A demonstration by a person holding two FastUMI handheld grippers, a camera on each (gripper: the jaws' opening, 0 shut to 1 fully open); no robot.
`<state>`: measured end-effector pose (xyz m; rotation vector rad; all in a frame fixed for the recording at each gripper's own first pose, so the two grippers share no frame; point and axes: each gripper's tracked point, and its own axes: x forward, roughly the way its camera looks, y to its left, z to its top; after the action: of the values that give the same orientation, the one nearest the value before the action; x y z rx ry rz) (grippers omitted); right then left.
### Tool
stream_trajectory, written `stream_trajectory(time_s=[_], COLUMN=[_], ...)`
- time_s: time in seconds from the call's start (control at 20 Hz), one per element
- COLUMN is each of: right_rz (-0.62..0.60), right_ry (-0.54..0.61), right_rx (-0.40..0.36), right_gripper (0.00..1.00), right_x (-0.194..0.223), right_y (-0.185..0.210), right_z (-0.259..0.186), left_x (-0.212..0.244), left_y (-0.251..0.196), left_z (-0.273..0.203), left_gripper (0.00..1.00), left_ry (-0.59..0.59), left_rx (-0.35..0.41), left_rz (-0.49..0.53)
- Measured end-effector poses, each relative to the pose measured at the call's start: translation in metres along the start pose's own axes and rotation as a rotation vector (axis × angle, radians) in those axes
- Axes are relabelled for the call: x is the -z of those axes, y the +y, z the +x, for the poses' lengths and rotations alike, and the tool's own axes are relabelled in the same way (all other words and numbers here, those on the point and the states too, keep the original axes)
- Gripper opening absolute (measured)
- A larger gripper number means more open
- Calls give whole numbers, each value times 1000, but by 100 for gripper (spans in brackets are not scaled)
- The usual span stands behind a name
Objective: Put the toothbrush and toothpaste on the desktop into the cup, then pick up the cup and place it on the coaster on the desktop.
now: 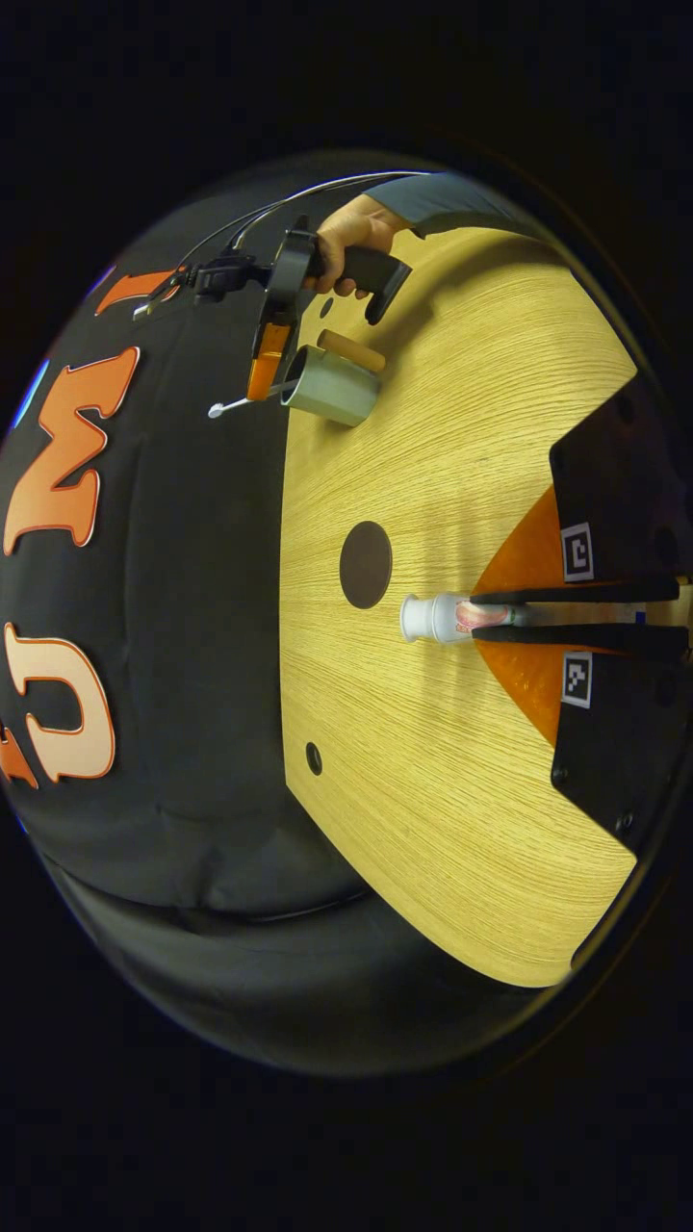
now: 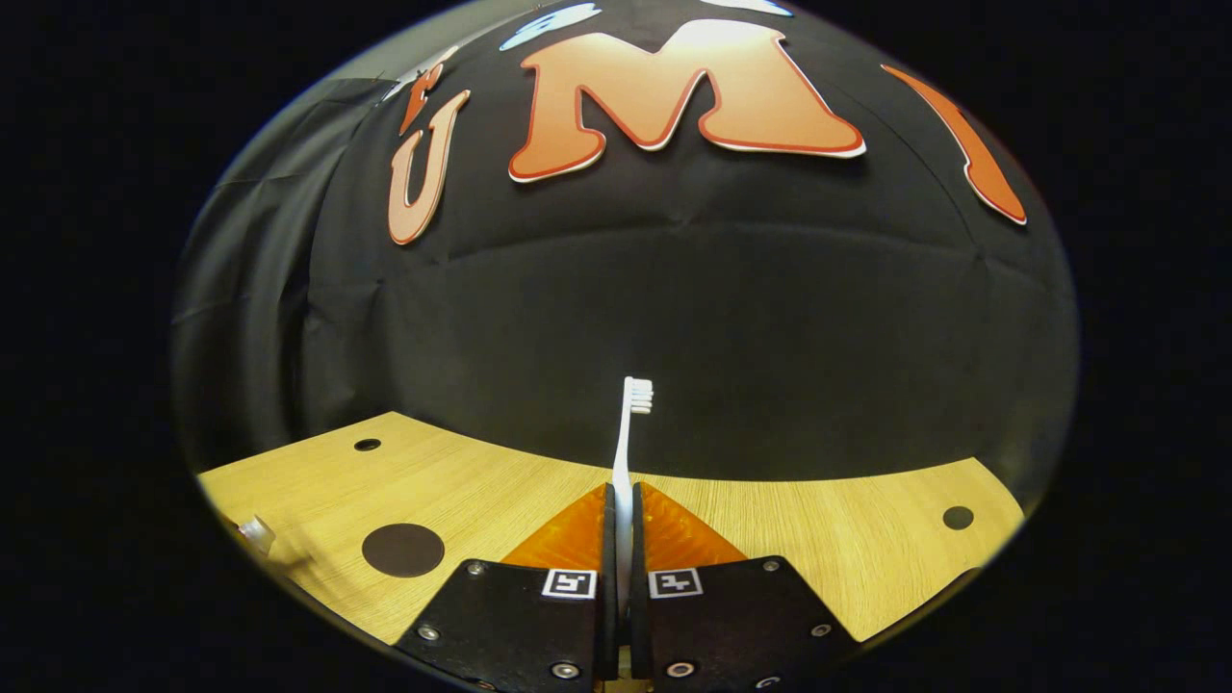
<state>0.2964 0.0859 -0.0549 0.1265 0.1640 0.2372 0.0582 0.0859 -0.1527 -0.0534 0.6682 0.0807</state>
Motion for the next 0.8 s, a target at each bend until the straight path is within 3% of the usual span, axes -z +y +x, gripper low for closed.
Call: stream_trajectory(time_s=[0.8], right_rz=[1], right_ry=[76], right_rx=[18], right_gripper=[8], right_x=[19], right_y=[-4], right_z=[-13], left_x=[-10], left_y=[-1], left_z=[-4], left_gripper=[13], left_ry=[-18], left_rx=[7], left_rz=[-32])
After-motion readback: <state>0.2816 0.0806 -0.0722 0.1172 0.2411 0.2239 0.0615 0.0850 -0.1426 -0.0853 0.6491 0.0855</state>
